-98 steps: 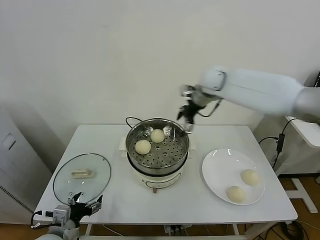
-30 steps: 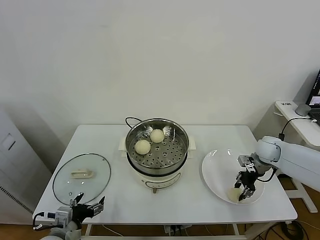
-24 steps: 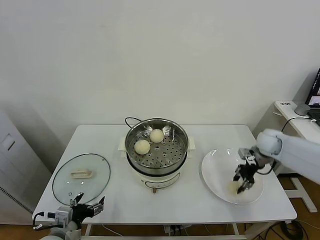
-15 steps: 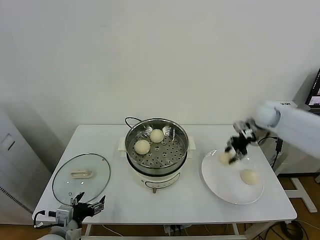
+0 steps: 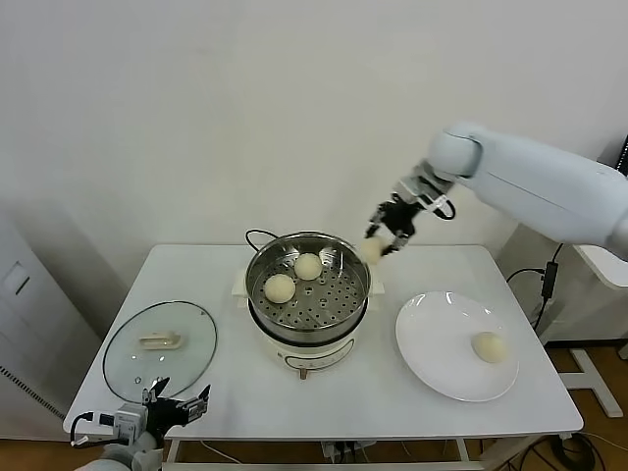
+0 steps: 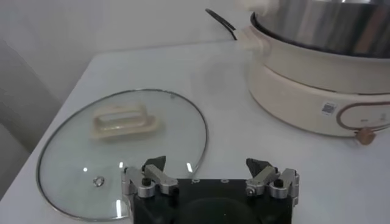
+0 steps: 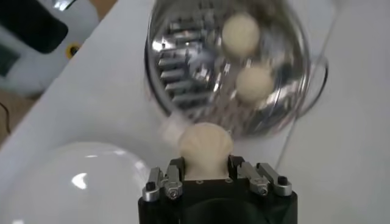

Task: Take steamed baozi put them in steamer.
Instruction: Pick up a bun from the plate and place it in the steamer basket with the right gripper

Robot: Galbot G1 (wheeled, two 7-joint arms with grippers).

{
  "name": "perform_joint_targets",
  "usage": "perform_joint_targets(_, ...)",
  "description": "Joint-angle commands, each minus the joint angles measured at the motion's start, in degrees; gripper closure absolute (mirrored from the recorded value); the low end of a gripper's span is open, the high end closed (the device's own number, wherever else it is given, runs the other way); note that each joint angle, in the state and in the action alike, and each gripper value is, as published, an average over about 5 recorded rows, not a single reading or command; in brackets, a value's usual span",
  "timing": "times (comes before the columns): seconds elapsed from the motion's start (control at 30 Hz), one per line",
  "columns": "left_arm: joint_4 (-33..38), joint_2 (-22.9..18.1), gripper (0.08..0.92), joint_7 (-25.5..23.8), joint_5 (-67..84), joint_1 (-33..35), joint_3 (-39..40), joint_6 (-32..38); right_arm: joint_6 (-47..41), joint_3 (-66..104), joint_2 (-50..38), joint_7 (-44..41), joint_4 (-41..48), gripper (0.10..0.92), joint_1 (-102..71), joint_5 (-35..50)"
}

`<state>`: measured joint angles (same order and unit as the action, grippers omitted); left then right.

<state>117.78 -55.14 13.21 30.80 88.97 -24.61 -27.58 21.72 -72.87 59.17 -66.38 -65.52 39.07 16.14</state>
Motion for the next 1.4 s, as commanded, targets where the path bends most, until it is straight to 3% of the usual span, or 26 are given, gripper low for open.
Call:
perform_joint_targets(0.03, 0.0, 0.2, 0.177, 0.0, 0.0, 0.0, 0.2, 0.0, 18.1, 1.8, 11.4, 0.6, 0.6, 0.575, -0.7, -7.0)
perform_joint_targets(0.47, -0.5, 0.6, 0.177, -0.1, 0.1, 0.5, 0.1, 0.7, 27.9, 4.2, 13.7, -0.2, -3.6, 0.575, -7.5, -20.4)
perform_joint_targets(0.73, -0.5, 0.7, 0.177, -0.1, 0.3, 0.5, 0.0, 0.7, 28.3, 6.6, 14.2, -1.1, -3.9, 0.575, -12.0, -27.1)
perform_joint_targets(1.13, -0.8, 0.8, 0.177, -0.1, 0.5, 0.5, -0.2, 0.9, 28.3, 7.6, 13.2, -1.0, -5.1, 0.571, -15.2, -30.0)
perform_joint_targets(1.4, -0.8, 0.8, 0.177, -0.1, 0.5, 0.5, -0.2, 1.0, 28.3, 8.1, 12.8, -0.1, -5.9, 0.395, -16.0, -30.8)
